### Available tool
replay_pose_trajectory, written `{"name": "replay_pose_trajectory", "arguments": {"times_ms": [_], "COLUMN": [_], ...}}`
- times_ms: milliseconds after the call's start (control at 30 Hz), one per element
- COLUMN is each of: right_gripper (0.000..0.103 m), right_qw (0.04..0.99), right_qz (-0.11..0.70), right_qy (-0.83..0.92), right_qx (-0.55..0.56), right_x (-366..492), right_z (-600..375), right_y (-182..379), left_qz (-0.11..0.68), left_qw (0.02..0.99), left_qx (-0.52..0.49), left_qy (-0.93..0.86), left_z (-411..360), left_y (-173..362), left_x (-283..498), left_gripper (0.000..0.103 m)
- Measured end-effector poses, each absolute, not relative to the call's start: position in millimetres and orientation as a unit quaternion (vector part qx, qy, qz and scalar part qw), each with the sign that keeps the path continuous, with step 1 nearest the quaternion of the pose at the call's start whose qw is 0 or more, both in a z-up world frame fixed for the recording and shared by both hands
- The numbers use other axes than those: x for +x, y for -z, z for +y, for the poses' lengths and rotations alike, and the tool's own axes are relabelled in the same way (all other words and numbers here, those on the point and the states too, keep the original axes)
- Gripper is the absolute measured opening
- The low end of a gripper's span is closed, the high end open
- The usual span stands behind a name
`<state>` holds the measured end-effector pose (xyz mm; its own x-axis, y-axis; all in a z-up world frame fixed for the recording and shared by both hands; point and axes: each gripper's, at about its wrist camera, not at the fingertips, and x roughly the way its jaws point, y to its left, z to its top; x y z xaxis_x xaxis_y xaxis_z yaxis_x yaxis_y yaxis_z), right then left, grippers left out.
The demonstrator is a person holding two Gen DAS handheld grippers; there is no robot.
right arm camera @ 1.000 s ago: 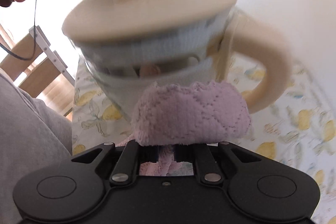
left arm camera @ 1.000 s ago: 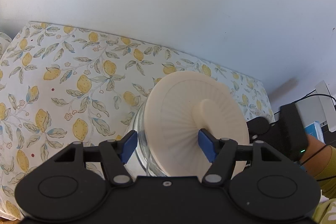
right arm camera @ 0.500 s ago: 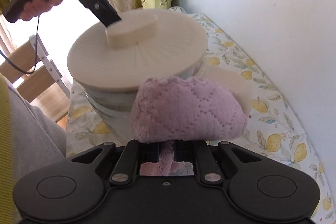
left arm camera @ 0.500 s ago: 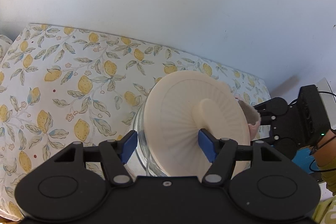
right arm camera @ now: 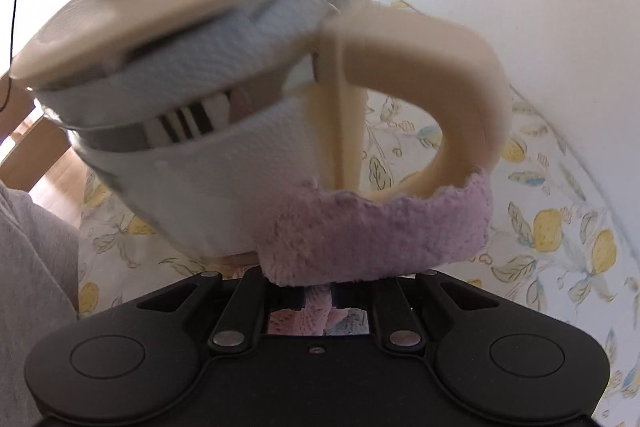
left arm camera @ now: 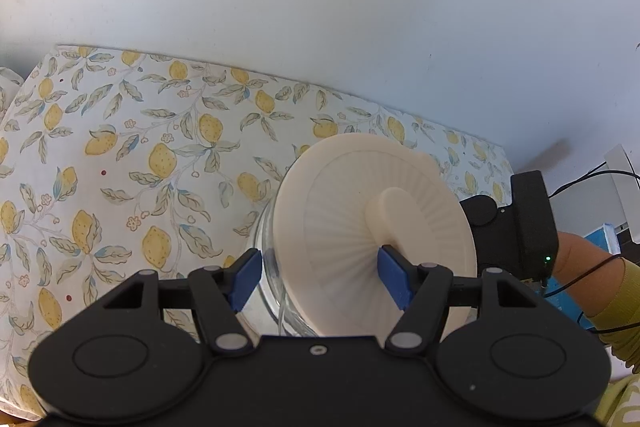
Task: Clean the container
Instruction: 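Wipe around the pitcher's glass near the handle with the pink cloth in the right gripper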
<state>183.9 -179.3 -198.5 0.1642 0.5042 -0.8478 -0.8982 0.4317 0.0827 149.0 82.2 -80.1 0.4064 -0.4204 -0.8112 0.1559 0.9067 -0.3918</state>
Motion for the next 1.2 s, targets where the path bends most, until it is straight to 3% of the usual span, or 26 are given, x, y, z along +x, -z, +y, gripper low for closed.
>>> {"name": "replay_pose_trajectory", "arguments": {"times_ms": [600, 1200], "right_gripper": [0.014, 0.014], "right_qw": [0.763, 0.749], "right_qz": [0.377, 0.451], "right_qy": [-0.48, -0.443], "right_qx": [-0.212, -0.199], "right_x": [174.4, 195.1], "right_z": [-188.5, -174.3], "right_y": [133.5, 215.8], "left_qz": [0.517, 0.518], "left_qw": [0.83, 0.83], "left_qx": [-0.12, -0.125], "left_qy": [0.172, 0.164], "left_z": [83.5, 82.2], "left_y": [79.6, 80.2], "left_x": [150.0, 148.8], "left_gripper": [0.07, 0.071]}}
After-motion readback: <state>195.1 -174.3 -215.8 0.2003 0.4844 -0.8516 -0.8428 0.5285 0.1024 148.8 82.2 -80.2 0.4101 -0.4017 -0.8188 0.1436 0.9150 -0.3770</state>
